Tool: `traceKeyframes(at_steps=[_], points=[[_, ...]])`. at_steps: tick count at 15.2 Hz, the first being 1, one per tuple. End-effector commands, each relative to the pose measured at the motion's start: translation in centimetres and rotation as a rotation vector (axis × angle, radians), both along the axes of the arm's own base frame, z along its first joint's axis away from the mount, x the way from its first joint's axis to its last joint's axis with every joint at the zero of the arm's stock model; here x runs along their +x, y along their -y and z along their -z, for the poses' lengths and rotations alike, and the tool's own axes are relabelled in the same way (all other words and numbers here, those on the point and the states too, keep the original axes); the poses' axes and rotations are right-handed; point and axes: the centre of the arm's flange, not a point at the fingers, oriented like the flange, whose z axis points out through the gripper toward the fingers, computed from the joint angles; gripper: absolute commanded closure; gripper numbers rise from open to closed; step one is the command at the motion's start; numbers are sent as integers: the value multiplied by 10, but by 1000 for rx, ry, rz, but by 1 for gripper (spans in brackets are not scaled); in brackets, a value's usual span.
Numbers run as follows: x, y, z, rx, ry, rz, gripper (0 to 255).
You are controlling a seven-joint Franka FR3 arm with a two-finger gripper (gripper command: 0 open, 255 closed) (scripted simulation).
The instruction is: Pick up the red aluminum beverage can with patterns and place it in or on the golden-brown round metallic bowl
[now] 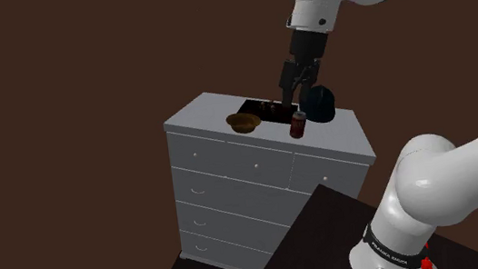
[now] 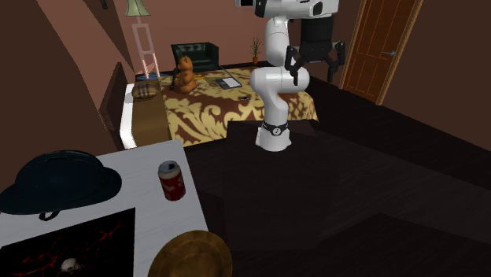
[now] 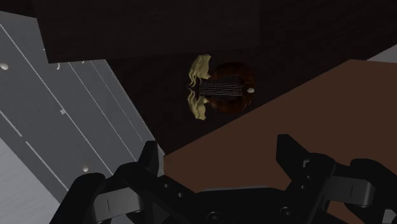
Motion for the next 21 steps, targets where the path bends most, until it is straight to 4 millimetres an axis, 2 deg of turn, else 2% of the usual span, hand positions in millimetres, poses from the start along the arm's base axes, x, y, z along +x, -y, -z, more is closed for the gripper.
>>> traceKeyframes(at_steps=[1,21], points=[[0,0,0,0,0,0,0],[70,236,102,16,-9,-4,0]])
